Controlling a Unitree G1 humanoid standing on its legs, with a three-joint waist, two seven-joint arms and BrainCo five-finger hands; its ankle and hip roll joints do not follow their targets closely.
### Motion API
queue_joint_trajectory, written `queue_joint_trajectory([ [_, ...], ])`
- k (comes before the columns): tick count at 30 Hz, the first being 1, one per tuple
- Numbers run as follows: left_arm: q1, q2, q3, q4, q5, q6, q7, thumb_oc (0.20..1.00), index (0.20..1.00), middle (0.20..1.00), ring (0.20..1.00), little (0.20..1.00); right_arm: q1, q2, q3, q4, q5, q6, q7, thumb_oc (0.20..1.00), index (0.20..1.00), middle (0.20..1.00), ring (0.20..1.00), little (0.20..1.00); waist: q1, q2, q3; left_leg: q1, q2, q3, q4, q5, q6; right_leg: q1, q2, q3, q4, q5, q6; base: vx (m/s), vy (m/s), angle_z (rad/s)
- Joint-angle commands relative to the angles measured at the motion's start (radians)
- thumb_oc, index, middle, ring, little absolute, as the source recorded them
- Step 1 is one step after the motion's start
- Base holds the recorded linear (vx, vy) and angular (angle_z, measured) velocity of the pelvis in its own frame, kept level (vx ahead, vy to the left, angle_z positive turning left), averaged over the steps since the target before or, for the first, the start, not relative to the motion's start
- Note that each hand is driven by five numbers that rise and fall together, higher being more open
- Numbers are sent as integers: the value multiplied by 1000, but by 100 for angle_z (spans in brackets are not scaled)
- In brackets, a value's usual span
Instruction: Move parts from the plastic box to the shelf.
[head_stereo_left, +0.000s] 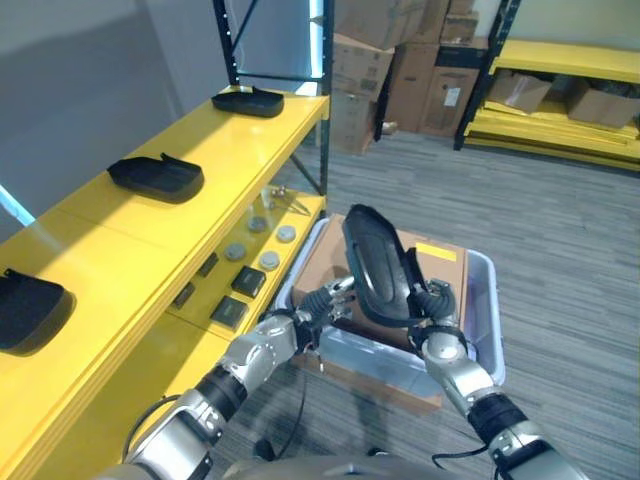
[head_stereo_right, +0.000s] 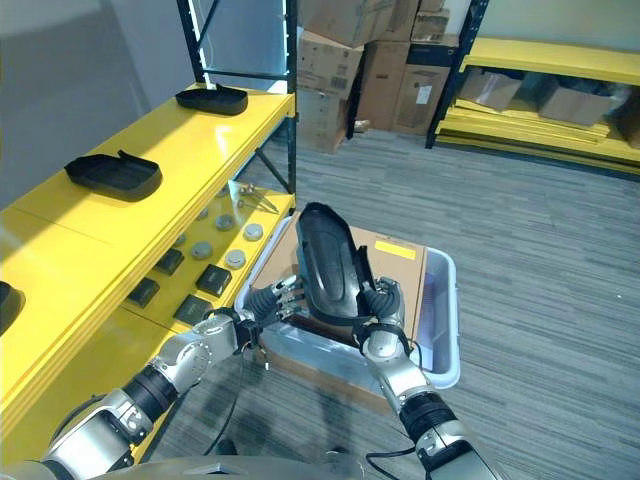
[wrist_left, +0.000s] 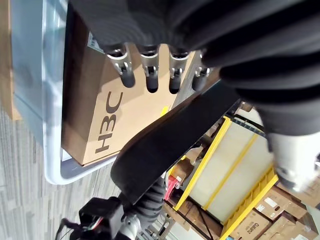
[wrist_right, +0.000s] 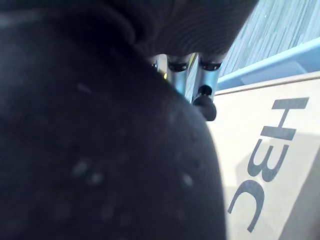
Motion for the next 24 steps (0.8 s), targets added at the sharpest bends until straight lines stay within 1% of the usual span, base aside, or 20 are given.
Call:
queue_joint_trajectory([
  [1,-81,3,-25,24,-35,-11,-1,1000,1000,1000,1000,1000,-137,36,-1,4,-43,-58,0,200,200,200,200,200,28,-55,2,36,12,2,12,-89,-6,18,-53,-14,-95,67,58,-6,-16,-15],
  [2,-90,-1,-33,29,-15,-9,-1,1000,1000,1000,1000,1000,-145,47,12,5,-50,-48,4,200,200,200,200,200,26,-55,-3,40,12,8,13,-91,-6,22,-53,-14,-98,67,58,-3,-20,-9],
  [3,-97,1,-40,30,19,11,-5,1000,1000,1000,1000,1000,-143,59,28,4,-59,-43,2,200,200,200,200,200,24,-56,-11,45,12,15,13,-93,-7,27,-53,-16,-106,69,59,-3,-20,-5],
  [4,-97,2,-40,30,26,15,-8,1000,1000,1000,1000,1000,-143,59,29,3,-59,-43,2,200,200,200,200,200,24,-56,-12,45,12,16,13,-93,-7,27,-53,-16,-106,69,59,1,-26,-5],
  [5,-104,9,-56,36,61,35,-19,1000,1000,1000,1000,1000,-145,63,42,1,-61,-27,11,200,200,200,200,200,22,-56,-20,48,14,21,13,-94,-8,29,-53,-18,-112,71,62,2,-14,-3],
  [7,-105,10,-62,36,74,32,-14,1000,1000,1000,1000,1000,-146,64,46,1,-66,-19,21,200,200,200,200,200,21,-56,-22,49,14,23,13,-95,-8,29,-53,-18,-113,71,63,4,-4,-2],
  [8,-110,12,-71,29,106,37,9,1000,1000,1000,1000,1000,-151,75,68,-1,-62,12,37,200,200,200,200,200,20,-54,-26,53,14,29,12,-95,-8,31,-52,-19,-118,73,63,8,-8,-12],
  [9,-110,13,-72,27,111,38,15,1000,1000,1000,1000,1000,-151,76,71,-3,-53,18,38,200,200,200,200,200,20,-54,-27,53,14,30,11,-95,-8,32,-52,-19,-119,73,63,13,-7,-18],
  [10,-113,16,-71,29,122,62,24,1000,1000,1000,1000,1000,-154,81,82,8,-104,35,62,200,200,200,200,200,20,-54,-30,53,15,28,12,-95,-10,32,-52,-19,-121,73,64,6,-2,-22],
  [11,-115,18,-76,39,135,44,21,1000,1000,1000,1000,1000,-155,80,94,6,-122,51,73,200,200,200,200,200,21,-53,-31,52,15,28,13,-95,-10,32,-52,-19,-121,74,65,7,-1,-14],
  [14,-116,22,-82,39,137,28,9,1000,1000,1000,1000,1000,-162,81,125,9,-102,88,89,200,200,200,200,200,24,-53,-33,52,15,26,13,-96,-10,33,-52,-22,-122,74,65,1,1,-3],
  [18,-116,29,-81,27,110,23,0,1000,1000,1000,1000,1000,-168,83,147,26,-95,92,112,200,200,200,200,200,29,-52,-30,54,16,24,16,-96,-11,38,-51,-25,-122,72,62,0,0,0],
  [19,-114,27,-83,23,107,22,-4,859,859,859,859,859,-172,86,153,29,-104,97,122,200,200,200,200,200,31,-53,-30,53,15,22,18,-96,-12,41,-50,-26,-122,72,61,0,0,0],
  [20,-112,25,-84,21,112,17,-5,448,448,448,448,448,-173,88,157,30,-113,101,128,200,200,200,200,200,34,-53,-31,52,15,19,18,-96,-12,42,-49,-27,-123,71,61,0,0,0],
  [21,-110,25,-85,21,110,15,-5,231,231,231,231,231,-173,88,159,32,-117,102,131,200,200,200,200,200,34,-53,-31,52,14,18,18,-96,-12,42,-49,-27,-123,71,60,0,0,0],
  [22,-107,24,-85,21,106,10,-5,200,200,200,200,200,-173,90,163,34,-119,101,130,200,200,200,200,200,35,-52,-31,51,14,17,19,-96,-12,41,-49,-28,-122,71,60,0,0,0],
  [24,-102,23,-83,14,98,13,-7,200,200,200,200,200,-172,95,174,45,-125,99,131,200,200,200,200,200,38,-52,-32,49,14,15,21,-96,-12,42,-49,-29,-121,69,59,0,0,0],
])
